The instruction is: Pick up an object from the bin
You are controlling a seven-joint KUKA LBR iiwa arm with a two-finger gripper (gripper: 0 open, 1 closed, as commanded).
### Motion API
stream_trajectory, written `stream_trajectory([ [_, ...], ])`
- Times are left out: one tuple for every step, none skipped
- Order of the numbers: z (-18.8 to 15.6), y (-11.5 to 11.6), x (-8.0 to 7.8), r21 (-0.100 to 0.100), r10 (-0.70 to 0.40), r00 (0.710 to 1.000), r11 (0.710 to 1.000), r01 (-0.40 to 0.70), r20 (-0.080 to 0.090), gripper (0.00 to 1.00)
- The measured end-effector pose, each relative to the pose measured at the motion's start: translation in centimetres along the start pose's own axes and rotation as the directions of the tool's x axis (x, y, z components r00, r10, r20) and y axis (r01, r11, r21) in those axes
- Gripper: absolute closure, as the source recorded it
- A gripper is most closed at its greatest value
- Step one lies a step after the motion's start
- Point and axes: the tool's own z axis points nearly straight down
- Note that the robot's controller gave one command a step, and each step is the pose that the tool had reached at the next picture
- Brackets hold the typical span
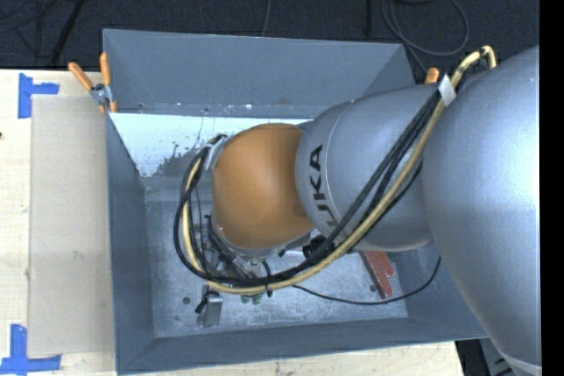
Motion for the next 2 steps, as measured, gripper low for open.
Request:
stream_trajectory([
  [-3.3, -5.8, -2.4, 0.0, -0.138, 0.99, 0.99, 0.138, 0.013, 0.0],
  [0.4, -13.6, -8.0, 0.003, -0.172, 0.985, 0.985, 0.172, 0.011, 0.0],
])
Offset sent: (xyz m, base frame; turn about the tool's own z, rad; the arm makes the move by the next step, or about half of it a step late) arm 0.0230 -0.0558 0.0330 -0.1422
